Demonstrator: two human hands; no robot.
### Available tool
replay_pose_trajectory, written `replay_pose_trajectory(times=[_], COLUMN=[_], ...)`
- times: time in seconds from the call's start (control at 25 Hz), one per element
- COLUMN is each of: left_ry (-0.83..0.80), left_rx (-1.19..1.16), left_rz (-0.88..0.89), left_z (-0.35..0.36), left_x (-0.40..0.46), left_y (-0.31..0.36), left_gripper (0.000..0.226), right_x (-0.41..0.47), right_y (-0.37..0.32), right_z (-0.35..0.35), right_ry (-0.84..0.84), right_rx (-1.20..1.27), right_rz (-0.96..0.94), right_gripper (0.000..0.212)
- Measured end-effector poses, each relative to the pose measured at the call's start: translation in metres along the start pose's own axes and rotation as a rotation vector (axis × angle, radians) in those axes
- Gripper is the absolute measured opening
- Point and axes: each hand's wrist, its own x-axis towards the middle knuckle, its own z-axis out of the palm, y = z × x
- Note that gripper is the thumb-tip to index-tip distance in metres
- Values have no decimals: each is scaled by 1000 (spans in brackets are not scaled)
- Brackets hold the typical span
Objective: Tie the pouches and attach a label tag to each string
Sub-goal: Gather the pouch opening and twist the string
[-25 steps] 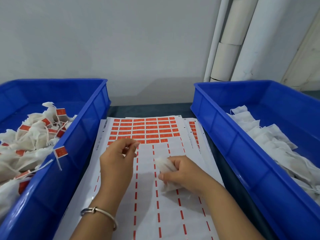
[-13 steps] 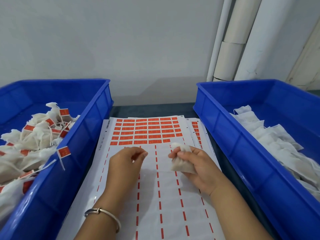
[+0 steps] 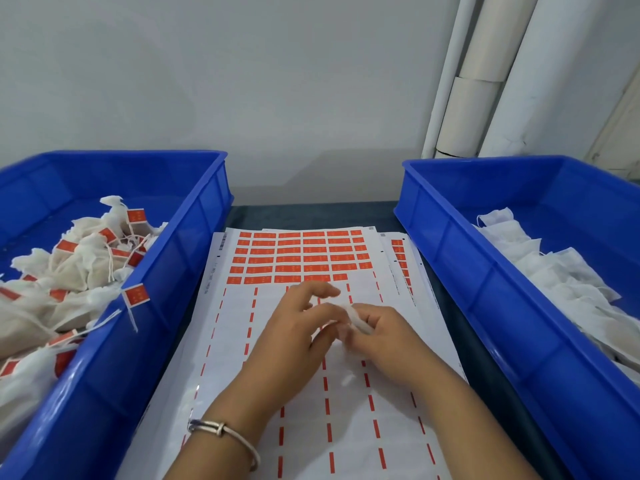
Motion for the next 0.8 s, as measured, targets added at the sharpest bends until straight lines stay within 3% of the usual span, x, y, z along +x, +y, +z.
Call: replay_pose_trajectory(times=[0.12, 0.36, 0.6, 0.8], left_ry=[-40, -10, 30, 95], left_rx=[-102, -315, -574, -823], left_rz=[-57, -323, -426, -613], left_z=[-1, 3, 4, 5], left_x=[2, 3, 3, 7], left_y=[3, 2, 5, 6], left_gripper=[37, 23, 25, 24], right_x=[-1, -4, -5, -6], right_y=[0, 0, 0, -1], right_z=[3, 9, 19, 17], right_ry=[-88, -51, 143, 243], right_rx=[-59, 15, -31, -22], right_rz=[-53, -132, -253, -256], right_gripper=[9, 9, 22, 44])
